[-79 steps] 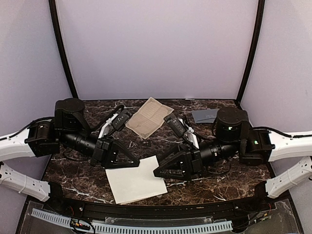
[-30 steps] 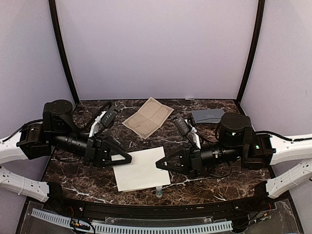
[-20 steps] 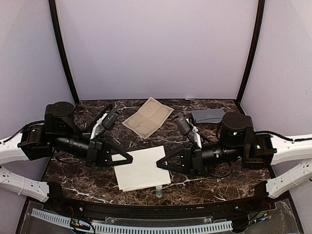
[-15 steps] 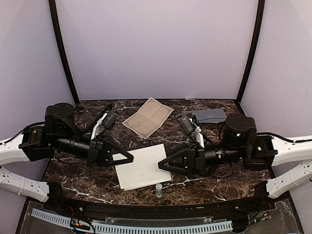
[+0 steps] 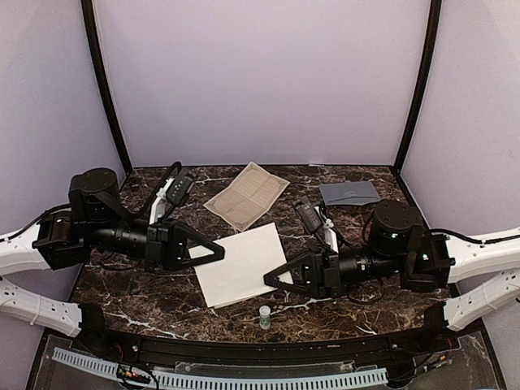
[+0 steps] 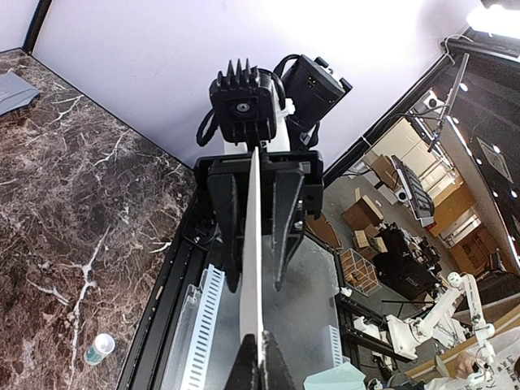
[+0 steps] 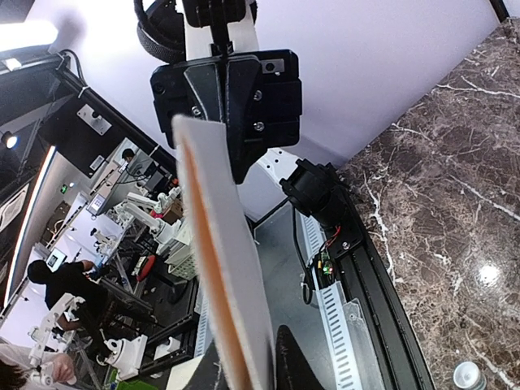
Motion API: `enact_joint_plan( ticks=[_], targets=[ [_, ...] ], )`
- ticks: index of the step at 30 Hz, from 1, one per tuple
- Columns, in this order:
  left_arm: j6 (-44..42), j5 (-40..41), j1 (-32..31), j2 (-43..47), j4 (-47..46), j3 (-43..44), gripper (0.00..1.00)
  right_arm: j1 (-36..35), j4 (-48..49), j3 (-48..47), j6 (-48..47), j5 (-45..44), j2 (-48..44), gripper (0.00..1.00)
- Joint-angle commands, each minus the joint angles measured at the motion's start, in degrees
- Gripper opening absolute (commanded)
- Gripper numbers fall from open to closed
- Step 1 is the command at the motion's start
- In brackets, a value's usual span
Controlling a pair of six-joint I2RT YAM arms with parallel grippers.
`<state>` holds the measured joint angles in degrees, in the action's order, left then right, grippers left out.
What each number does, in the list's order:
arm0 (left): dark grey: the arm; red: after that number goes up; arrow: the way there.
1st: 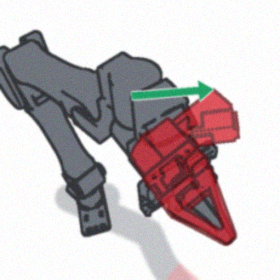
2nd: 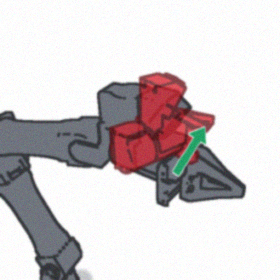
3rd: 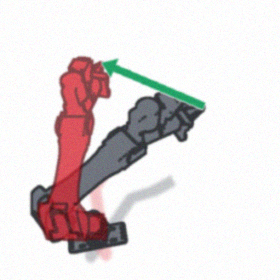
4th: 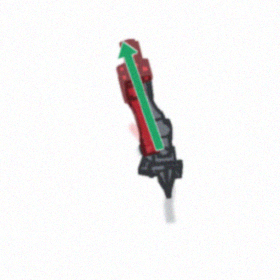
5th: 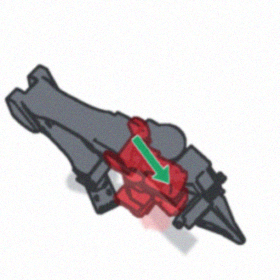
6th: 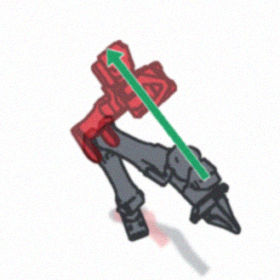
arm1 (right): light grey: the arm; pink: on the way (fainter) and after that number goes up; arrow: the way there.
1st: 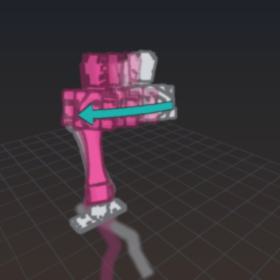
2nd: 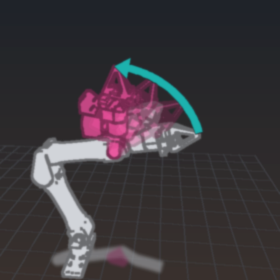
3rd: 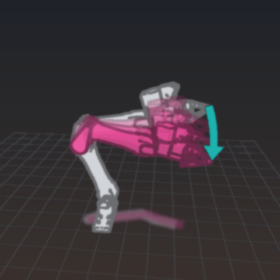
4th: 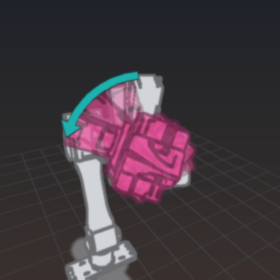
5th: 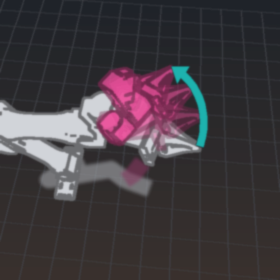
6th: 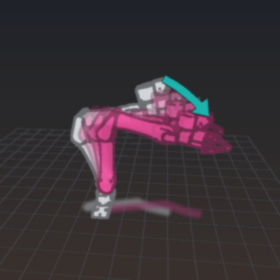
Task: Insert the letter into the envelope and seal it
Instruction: Fold the letter.
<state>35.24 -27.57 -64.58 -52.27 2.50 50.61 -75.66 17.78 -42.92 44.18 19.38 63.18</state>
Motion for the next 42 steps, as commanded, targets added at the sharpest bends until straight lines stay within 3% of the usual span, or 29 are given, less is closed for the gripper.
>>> enact_joint_plan(
  ticks=[1, 2, 4, 6, 12, 20, 25, 34, 42],
  targets=[
    [0.18, -0.5, -0.2, 0.08, -2.33, -0.24, 0.0, -0.36, 3.64, -0.41, 0.12, 0.32, 0.76, 0.07],
    [0.33, -0.4, -0.2, -0.02, -2.33, -0.36, 0.01, -0.33, 3.44, -0.68, 0.02, 0.03, 0.88, 0.0],
    [0.77, 0.5, -0.22, 0.21, -2.33, -0.59, 0.25, -0.35, 3.27, -0.89, -0.07, -1.24, 0.76, 0.0],
    [1.15, 1.81, -0.2, 1.05, -4.35, -1.36, 0.41, -0.32, 4.23, -0.09, 0.23, -3.01, 0.05, 0.0],
    [4.51, 5.28, -0.2, 3.2, -12.27, -6.38, 0.55, -0.35, 8.57, 3.26, 1.45, -9.83, -3.74, 0.0],
    [9.02, 8.2, -0.2, 2.42, -18.96, -10.19, 0.55, -0.32, 14.24, 5.99, 1.62, -14.71, -6.51, 0.0],
    [12.99, 8.96, -0.4, 1.46, -28.28, -13.9, 0.52, -0.37, 15.69, 6.24, 1.43, -16.42, -6.54, 0.0],
    [13.59, 11.75, -1.33, -1.56, -34.8, -13.77, 0.52, -0.35, 17.17, 5.63, 0.69, -17.92, -5.11, 0.0],
    [14.92, 12.63, -1.58, -2.72, -37.31, -15.01, 0.27, -0.36, 17.54, 5.91, 0.17, -19.18, -5.14, 0.0]
  ],
)
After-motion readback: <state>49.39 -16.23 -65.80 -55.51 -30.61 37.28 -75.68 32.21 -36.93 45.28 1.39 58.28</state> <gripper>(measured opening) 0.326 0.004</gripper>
